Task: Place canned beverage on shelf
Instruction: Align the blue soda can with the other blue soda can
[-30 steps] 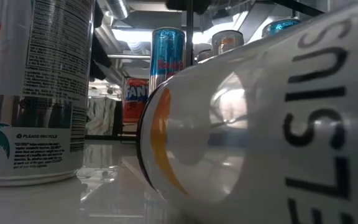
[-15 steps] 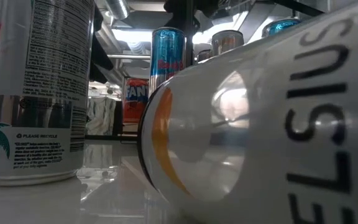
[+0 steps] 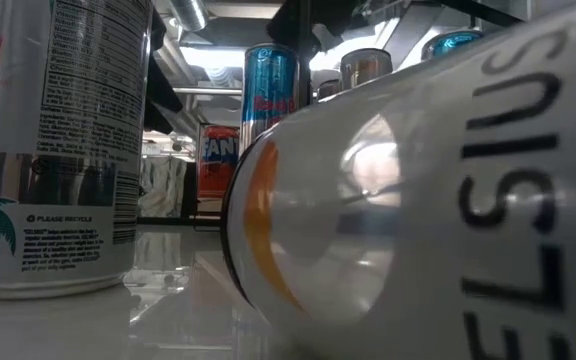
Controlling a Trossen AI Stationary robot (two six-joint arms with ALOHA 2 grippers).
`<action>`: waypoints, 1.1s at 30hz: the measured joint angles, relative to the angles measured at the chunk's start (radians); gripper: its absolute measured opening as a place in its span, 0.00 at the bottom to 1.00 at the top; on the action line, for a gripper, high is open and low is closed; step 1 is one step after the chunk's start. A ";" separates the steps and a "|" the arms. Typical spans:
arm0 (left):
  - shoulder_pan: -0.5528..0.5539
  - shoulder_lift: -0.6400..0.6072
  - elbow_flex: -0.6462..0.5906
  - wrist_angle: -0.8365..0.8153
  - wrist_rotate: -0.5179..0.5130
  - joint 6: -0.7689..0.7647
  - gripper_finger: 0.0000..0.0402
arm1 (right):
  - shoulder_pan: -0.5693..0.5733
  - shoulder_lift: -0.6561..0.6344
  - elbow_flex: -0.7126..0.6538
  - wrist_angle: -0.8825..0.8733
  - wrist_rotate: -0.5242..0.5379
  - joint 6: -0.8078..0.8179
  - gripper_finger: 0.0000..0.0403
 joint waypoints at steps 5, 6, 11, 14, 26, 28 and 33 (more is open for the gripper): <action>0.000 0.000 0.000 0.004 0.000 0.000 0.69 | 0.034 0.015 -0.001 -0.015 0.074 -0.026 0.99; 0.000 0.000 0.000 0.006 0.000 0.000 0.69 | 0.039 0.016 -0.001 -0.020 0.081 -0.029 0.99; 0.000 0.000 0.000 0.009 0.000 0.000 0.69 | 0.044 0.016 -0.001 -0.020 0.089 -0.030 0.99; 0.000 0.000 0.000 0.009 0.000 0.000 0.69 | 0.044 0.016 -0.001 -0.020 0.091 -0.029 0.99; 0.000 0.000 0.000 0.009 0.000 0.000 0.69 | 0.044 0.016 -0.001 -0.020 0.094 -0.029 0.73; 0.000 0.000 0.000 0.009 0.000 0.000 0.69 | 0.044 0.016 -0.001 -0.020 0.094 -0.029 0.68; 0.000 0.000 0.000 0.009 0.000 0.000 0.69 | 0.044 0.012 -0.001 -0.027 0.093 -0.029 0.58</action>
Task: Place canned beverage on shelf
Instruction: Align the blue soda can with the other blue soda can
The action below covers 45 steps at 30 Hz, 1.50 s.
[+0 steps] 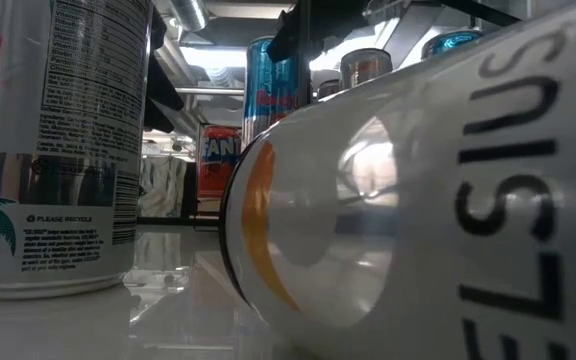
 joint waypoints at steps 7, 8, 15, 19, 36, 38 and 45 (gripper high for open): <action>0.000 0.000 0.000 0.000 0.000 0.000 0.69 | 0.001 -0.002 0.002 -0.032 0.000 0.031 0.60; 0.000 0.000 0.000 0.000 0.000 0.000 0.69 | 0.001 -0.003 0.002 -0.037 0.000 0.033 0.61; 0.000 0.000 0.000 0.000 0.000 0.000 0.69 | 0.001 -0.034 -0.001 -0.073 -0.007 0.084 0.59; 0.000 0.000 0.000 -0.002 0.000 0.000 0.69 | 0.005 -0.072 -0.002 -0.082 -0.013 0.096 0.57; -0.006 0.000 0.000 0.000 0.001 0.000 0.69 | 0.129 -0.136 0.000 -0.190 0.085 0.194 0.59; -0.011 0.000 0.000 0.002 0.001 0.000 0.69 | 0.140 -0.136 0.000 -0.222 0.105 0.213 0.59; -0.035 0.000 0.000 0.002 0.002 0.000 0.69 | 0.154 -0.136 0.000 -0.249 0.154 0.268 0.59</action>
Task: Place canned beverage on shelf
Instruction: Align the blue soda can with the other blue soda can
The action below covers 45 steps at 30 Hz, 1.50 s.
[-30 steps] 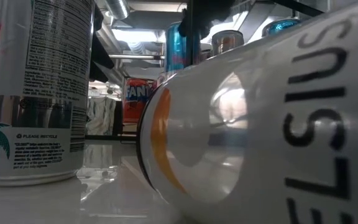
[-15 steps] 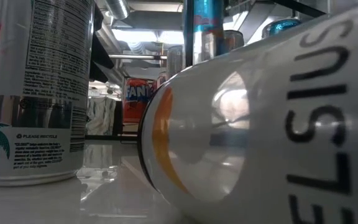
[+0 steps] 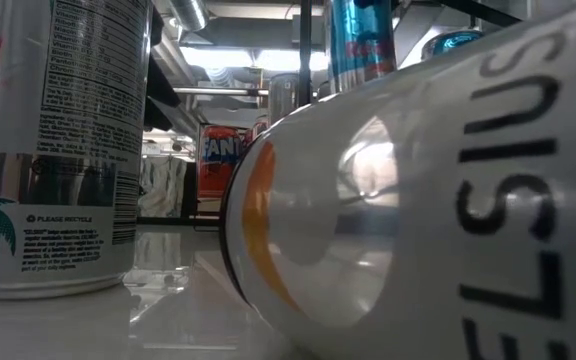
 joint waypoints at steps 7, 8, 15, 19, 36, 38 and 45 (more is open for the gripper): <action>-0.016 0.000 0.000 0.000 0.000 0.000 0.69 | 0.005 0.000 0.000 0.006 -0.001 0.006 0.59; -0.016 0.000 0.000 0.000 0.000 0.000 0.69 | 0.010 0.000 0.000 0.009 -0.003 0.007 0.59; -0.016 0.000 0.000 0.000 -0.002 0.000 0.69 | 0.057 0.001 0.000 0.024 0.006 0.007 0.60; -0.016 0.000 0.000 0.000 -0.002 0.000 0.69 | 0.071 0.001 0.000 0.026 0.048 0.021 0.60; -0.016 0.000 0.000 0.000 -0.004 0.000 0.69 | 0.068 0.003 -0.050 0.078 0.052 0.029 0.60; -0.016 0.000 0.000 0.000 -0.004 0.000 0.69 | 0.068 0.003 -0.050 0.077 0.053 0.028 0.60; -0.016 0.000 0.000 0.000 -0.004 0.000 0.69 | 0.068 0.003 -0.050 0.078 0.054 0.028 0.60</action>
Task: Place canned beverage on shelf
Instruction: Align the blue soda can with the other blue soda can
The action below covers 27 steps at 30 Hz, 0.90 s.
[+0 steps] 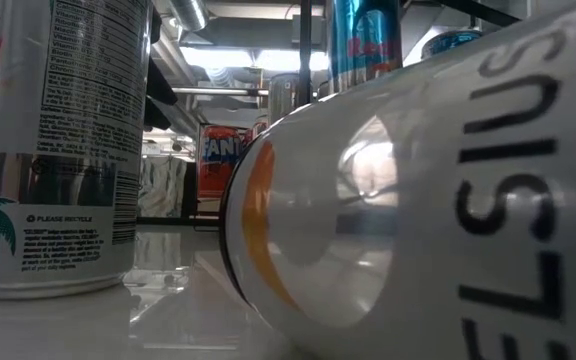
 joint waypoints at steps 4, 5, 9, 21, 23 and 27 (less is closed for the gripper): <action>0.000 0.000 0.000 0.000 0.000 0.000 0.69 | 0.000 0.000 0.000 -0.001 0.028 -0.002 0.60; 0.000 0.000 0.000 0.000 0.000 0.000 0.69 | 0.000 0.000 0.000 0.000 0.029 -0.002 0.60; 0.000 0.000 0.000 0.000 0.000 0.000 0.69 | 0.000 0.000 0.000 -0.001 0.028 -0.002 0.60; 0.000 0.000 0.000 0.000 0.000 0.001 0.69 | 0.000 0.021 -0.023 0.010 0.036 -0.008 0.60; 0.000 0.000 0.000 -0.001 0.000 0.001 0.69 | 0.000 0.021 -0.023 0.010 0.036 -0.007 0.60; 0.000 0.000 0.000 -0.001 0.000 0.002 0.69 | 0.000 0.021 -0.023 0.010 0.007 -0.008 0.60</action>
